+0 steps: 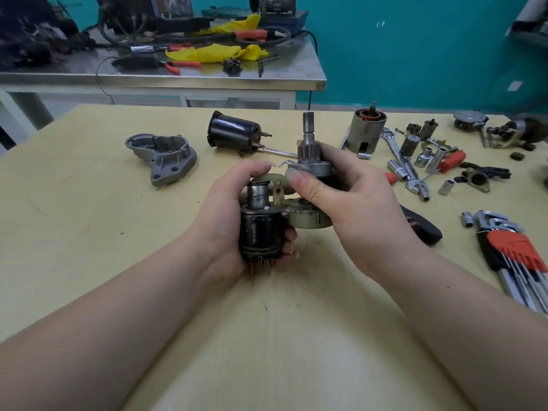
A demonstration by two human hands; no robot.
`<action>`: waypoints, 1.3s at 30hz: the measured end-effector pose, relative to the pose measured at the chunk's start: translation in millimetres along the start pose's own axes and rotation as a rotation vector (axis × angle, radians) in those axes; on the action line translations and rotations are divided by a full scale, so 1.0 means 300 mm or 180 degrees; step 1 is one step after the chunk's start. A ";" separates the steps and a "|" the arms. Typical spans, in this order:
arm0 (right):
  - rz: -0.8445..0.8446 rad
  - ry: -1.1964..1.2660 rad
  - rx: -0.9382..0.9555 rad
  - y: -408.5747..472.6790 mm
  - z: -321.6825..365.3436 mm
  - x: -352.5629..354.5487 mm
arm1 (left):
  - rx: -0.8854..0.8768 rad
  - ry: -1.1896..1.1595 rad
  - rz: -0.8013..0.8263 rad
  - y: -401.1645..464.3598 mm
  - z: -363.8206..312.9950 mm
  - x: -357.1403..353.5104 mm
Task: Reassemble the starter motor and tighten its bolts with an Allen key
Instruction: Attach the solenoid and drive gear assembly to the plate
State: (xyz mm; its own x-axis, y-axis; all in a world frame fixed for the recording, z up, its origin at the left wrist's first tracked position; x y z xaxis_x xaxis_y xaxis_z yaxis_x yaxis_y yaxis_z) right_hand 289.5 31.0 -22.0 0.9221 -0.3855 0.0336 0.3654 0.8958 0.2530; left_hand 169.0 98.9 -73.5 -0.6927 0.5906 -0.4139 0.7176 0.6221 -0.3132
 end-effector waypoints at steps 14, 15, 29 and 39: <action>0.0294 0.0669 -0.0544 0.013 -0.065 -0.015 | 0.0218 -0.0102 0.0009 0.013 0.022 0.000; 0.0308 0.0733 -0.0559 0.011 -0.064 -0.016 | 0.0236 -0.0060 0.0002 0.014 0.022 0.001; 0.0007 0.0861 -0.0558 0.031 -0.058 0.032 | -0.0092 -0.0042 -0.0122 0.016 -0.012 0.015; 0.0209 0.0868 -0.0368 0.015 -0.038 -0.001 | -0.0554 0.0033 -0.0435 0.007 -0.015 0.019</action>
State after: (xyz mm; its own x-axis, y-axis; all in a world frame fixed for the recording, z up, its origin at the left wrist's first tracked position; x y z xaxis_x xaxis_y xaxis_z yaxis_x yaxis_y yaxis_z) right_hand 292.3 37.7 -31.9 0.9387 -0.2664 -0.2187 0.3015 0.9421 0.1467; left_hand 166.3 105.8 -72.7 -0.7840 0.4995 -0.3687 0.5943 0.7755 -0.2130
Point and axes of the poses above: each hand's wrist, its own y-axis towards the middle knuckle, its own x-axis out of the back of the hand, z = x × y, the point moved 9 cm from there along y, towards the middle knuckle, and after that the axes turned 2 degrees about -y, right-handed, at the moved point
